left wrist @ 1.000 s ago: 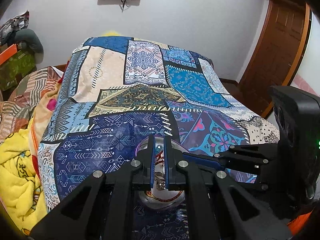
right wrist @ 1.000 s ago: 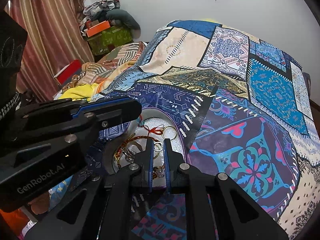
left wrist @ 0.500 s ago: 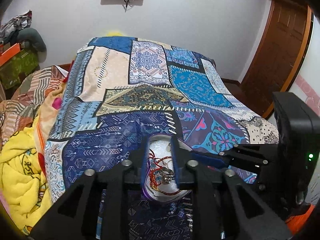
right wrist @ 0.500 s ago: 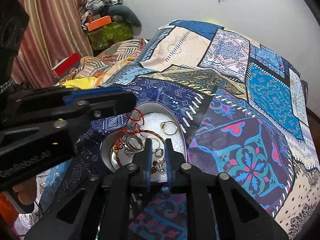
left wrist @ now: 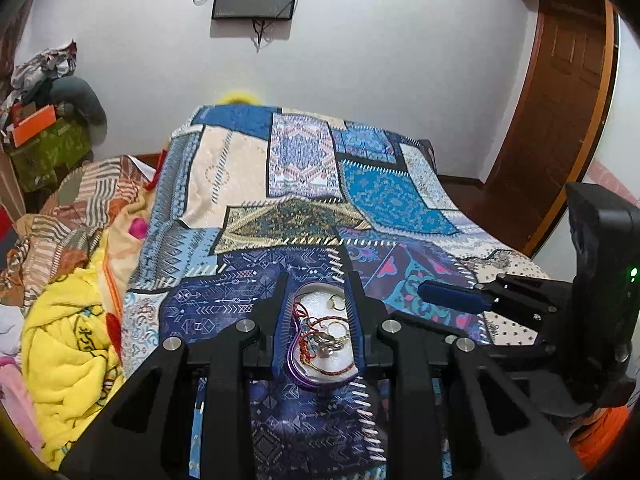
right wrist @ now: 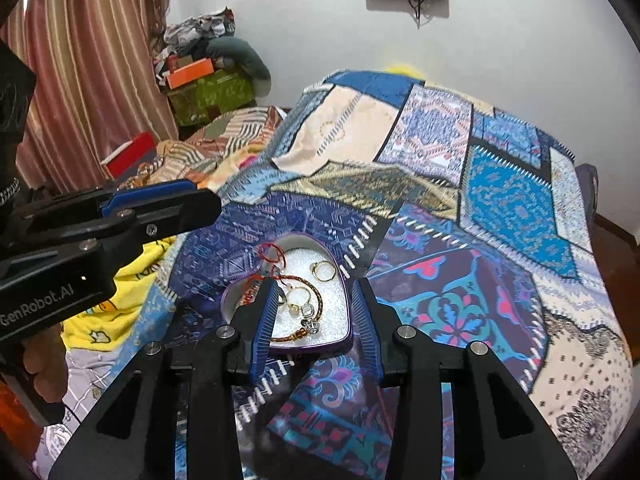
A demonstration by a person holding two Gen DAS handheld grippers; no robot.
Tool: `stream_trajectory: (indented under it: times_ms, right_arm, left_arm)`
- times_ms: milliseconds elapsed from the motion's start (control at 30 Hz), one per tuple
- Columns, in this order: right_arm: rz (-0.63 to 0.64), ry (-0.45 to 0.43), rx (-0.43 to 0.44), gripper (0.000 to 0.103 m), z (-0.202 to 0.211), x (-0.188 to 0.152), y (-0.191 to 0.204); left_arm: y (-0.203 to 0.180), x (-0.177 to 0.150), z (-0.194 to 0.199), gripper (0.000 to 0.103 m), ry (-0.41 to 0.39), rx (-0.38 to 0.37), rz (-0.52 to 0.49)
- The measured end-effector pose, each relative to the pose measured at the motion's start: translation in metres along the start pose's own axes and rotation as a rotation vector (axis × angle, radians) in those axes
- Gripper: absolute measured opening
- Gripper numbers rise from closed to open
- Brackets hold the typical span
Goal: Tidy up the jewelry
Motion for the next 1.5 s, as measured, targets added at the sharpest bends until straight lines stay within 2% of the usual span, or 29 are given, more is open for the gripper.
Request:
stream_trajectory:
  times_ms: [133, 300, 400, 533, 667, 767, 833, 867, 933, 1000, 1033, 1100, 1233, 1500]
  right_arm:
    - [0.004, -0.057, 0.000, 0.035, 0.032, 0.008, 0.008]
    - [0.015, -0.170, -0.005, 0.035, 0.088, 0.019, 0.021]
    - [0.031, -0.262, -0.009, 0.035, 0.130, 0.025, 0.033]
    - [0.031, -0.385, -0.001, 0.035, 0.184, 0.027, 0.046]
    - [0.010, -0.495, 0.034, 0.036, 0.234, 0.023, 0.056]
    - [-0.008, -0.562, 0.053, 0.047, 0.260, 0.018, 0.062]
    - [-0.020, -0.605, 0.049, 0.059, 0.273, 0.015, 0.063]
    - [-0.027, -0.627, 0.041, 0.063, 0.279, 0.013, 0.063]
    - [-0.035, -0.652, 0.023, 0.081, 0.285, 0.011, 0.063]
    - [-0.045, -0.680, -0.003, 0.091, 0.290, 0.007, 0.061]
    - [-0.047, -0.690, -0.016, 0.097, 0.291, 0.007, 0.061]
    - [-0.048, -0.707, -0.042, 0.103, 0.293, 0.005, 0.061]
    - [-0.037, -0.703, -0.064, 0.103, 0.294, 0.000, 0.061]
    - [-0.027, -0.699, -0.067, 0.103, 0.301, -0.010, 0.062]
  left_arm:
    - [-0.006, 0.010, 0.032, 0.024, -0.046, 0.022, -0.010]
    - [-0.014, 0.027, 0.094, 0.025, -0.152, 0.082, -0.031]
    - [-0.021, 0.037, 0.137, 0.030, -0.232, 0.116, -0.039]
    - [-0.033, 0.042, 0.190, 0.031, -0.328, 0.172, -0.057]
    - [-0.047, 0.040, 0.237, 0.040, -0.422, 0.222, -0.073]
    - [-0.057, 0.036, 0.262, 0.053, -0.476, 0.248, -0.072]
    - [-0.058, 0.034, 0.273, 0.060, -0.496, 0.255, -0.062]
    - [-0.059, 0.032, 0.279, 0.064, -0.506, 0.270, -0.056]
    - [-0.059, 0.028, 0.288, 0.071, -0.516, 0.298, -0.046]
    - [-0.059, 0.026, 0.292, 0.087, -0.525, 0.304, -0.034]
    - [-0.059, 0.025, 0.294, 0.090, -0.530, 0.303, -0.027]
    - [-0.059, 0.023, 0.296, 0.095, -0.537, 0.314, -0.018]
    - [-0.059, 0.017, 0.297, 0.099, -0.530, 0.349, -0.014]
    - [-0.060, 0.009, 0.296, 0.099, -0.512, 0.345, -0.003]
Point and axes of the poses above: each gripper's, at about its wrist camera, not at the fingertips, and z roughly against the way its jaws point, y to its left, x to its top, the point moved 9 cm from there along -z, roughly the way its jaws point, and after that the axes turned 15 degrees about -z, right-handed, at the moved point
